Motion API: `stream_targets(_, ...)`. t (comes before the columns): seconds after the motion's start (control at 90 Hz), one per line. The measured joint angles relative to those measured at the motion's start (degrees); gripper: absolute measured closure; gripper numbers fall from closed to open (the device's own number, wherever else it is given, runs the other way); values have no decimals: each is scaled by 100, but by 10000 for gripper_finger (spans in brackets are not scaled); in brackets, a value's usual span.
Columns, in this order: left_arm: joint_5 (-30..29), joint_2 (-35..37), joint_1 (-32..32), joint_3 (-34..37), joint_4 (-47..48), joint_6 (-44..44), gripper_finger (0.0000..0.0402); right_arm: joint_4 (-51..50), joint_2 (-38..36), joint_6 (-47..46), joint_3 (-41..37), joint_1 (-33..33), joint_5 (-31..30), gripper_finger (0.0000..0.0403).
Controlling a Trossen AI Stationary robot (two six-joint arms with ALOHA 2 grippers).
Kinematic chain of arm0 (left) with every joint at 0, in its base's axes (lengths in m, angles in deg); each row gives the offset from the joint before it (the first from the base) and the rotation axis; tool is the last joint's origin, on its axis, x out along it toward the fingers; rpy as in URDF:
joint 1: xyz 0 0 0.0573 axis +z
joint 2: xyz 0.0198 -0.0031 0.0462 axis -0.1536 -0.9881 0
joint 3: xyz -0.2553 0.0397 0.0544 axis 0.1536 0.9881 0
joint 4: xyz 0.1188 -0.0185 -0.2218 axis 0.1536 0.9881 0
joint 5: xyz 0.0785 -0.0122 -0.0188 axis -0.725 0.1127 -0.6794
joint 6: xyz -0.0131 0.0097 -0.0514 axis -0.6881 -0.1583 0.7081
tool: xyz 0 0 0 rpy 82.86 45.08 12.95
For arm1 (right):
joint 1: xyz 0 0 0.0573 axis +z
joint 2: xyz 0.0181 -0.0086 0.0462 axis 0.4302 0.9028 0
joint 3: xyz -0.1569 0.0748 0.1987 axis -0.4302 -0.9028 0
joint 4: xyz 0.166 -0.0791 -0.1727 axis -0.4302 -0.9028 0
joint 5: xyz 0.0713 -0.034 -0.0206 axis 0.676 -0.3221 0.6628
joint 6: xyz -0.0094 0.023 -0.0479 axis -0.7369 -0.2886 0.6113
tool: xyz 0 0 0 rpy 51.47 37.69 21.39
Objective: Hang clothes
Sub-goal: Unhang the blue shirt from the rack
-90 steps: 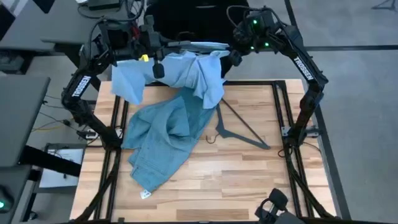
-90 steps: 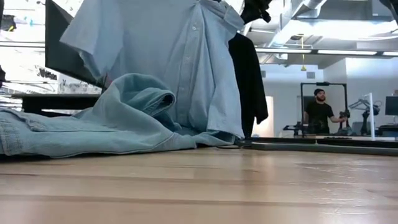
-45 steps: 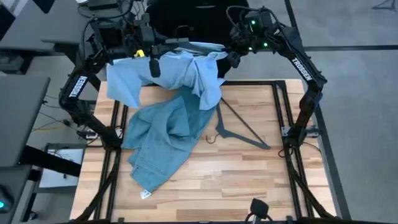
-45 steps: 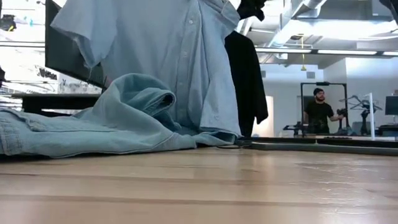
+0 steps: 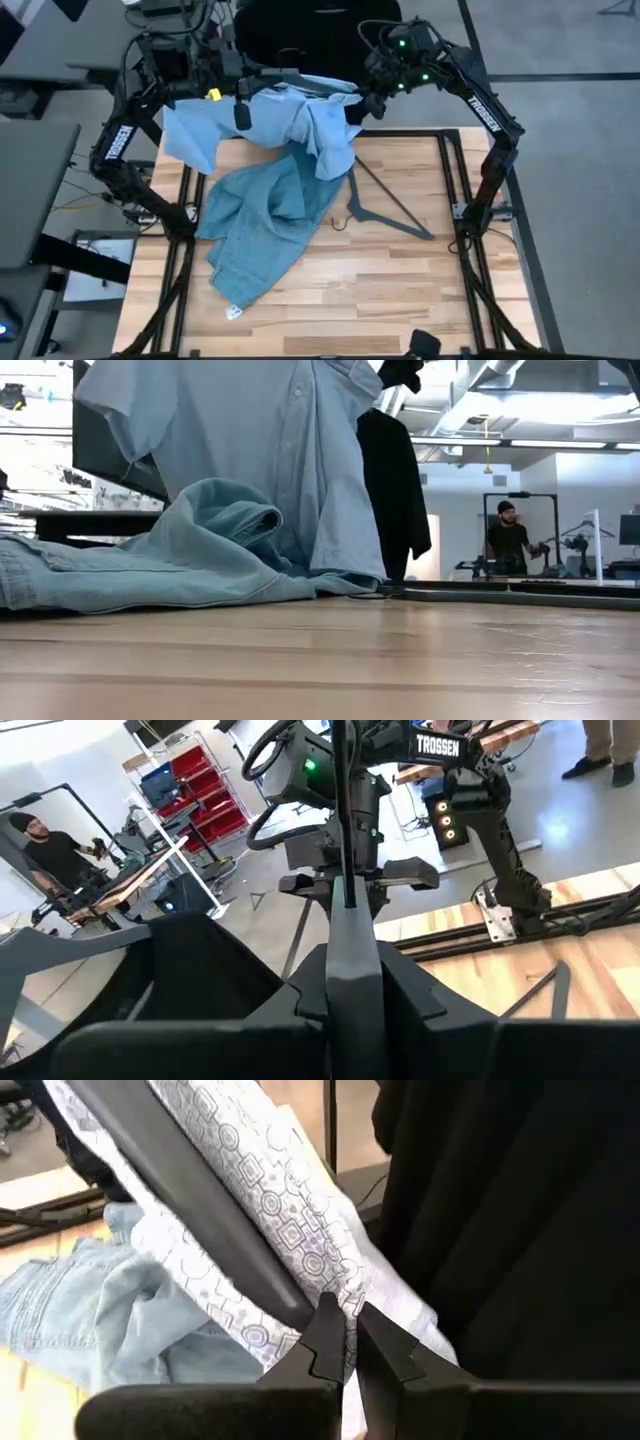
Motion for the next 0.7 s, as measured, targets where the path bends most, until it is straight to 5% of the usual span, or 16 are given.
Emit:
stream_targets(0.244, 6, -30, 37, 9, -55, 28, 378, 64, 59, -501, 4, -157, -29, 403)
stream_targets(0.7, 470, -24, 54, -11, 622, 566, 378, 387, 719, -1163, -20, 10, 1112, 403)
